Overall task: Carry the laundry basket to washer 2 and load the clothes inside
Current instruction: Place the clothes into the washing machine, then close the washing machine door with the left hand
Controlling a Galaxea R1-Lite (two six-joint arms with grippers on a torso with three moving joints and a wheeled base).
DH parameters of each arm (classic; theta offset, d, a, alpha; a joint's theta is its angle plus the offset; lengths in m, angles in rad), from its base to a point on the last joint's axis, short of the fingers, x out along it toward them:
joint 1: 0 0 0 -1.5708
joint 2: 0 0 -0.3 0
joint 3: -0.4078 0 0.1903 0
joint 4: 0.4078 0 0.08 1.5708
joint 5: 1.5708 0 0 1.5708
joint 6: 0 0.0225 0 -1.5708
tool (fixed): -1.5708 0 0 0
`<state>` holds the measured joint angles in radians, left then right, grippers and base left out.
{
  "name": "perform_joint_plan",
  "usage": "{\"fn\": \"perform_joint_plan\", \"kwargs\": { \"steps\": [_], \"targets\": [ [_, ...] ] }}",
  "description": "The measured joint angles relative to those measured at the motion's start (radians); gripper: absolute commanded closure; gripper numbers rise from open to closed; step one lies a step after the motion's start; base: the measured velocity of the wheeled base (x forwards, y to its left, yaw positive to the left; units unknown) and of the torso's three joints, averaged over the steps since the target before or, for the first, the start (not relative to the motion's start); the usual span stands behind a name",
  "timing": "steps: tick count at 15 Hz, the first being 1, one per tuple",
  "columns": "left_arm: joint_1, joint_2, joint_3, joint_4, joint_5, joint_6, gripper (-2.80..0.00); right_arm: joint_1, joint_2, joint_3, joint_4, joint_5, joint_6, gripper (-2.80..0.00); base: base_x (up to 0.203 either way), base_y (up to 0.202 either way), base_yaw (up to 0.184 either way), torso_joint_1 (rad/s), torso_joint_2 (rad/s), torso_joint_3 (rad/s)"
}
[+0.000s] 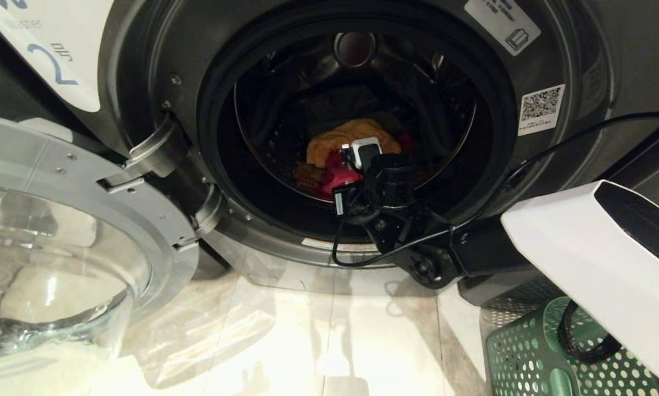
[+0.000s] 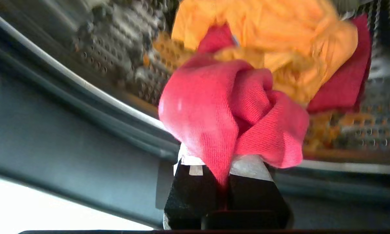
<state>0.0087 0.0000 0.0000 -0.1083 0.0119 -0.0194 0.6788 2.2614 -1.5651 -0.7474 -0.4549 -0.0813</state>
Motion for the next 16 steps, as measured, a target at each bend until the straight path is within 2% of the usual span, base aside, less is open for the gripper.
{"fn": "perform_joint_plan", "kwargs": {
  "steps": [7, 8, 16],
  "targets": [
    [0.000, 0.000, 0.000, 0.000, 0.000, 0.000, 0.00, 0.005, -0.035, 0.075, 0.058, -0.089, 0.013, 0.00, 0.000, 0.000, 0.000, 0.000, 0.00, 0.000],
    [0.000, 0.000, 0.000, 0.000, 0.000, 0.000, 0.00, 0.005, -0.034, 0.077, 0.058, -0.093, 0.032, -2.80, 0.000, 0.000, 0.000, 0.000, 0.00, 0.000],
    [0.000, 0.000, 0.000, 0.000, 0.000, 0.000, 0.00, -0.004, -0.044, 0.076, 0.057, -0.091, 0.043, -2.80, 0.000, 0.000, 0.000, 0.000, 0.00, 0.000]
  ]
}}
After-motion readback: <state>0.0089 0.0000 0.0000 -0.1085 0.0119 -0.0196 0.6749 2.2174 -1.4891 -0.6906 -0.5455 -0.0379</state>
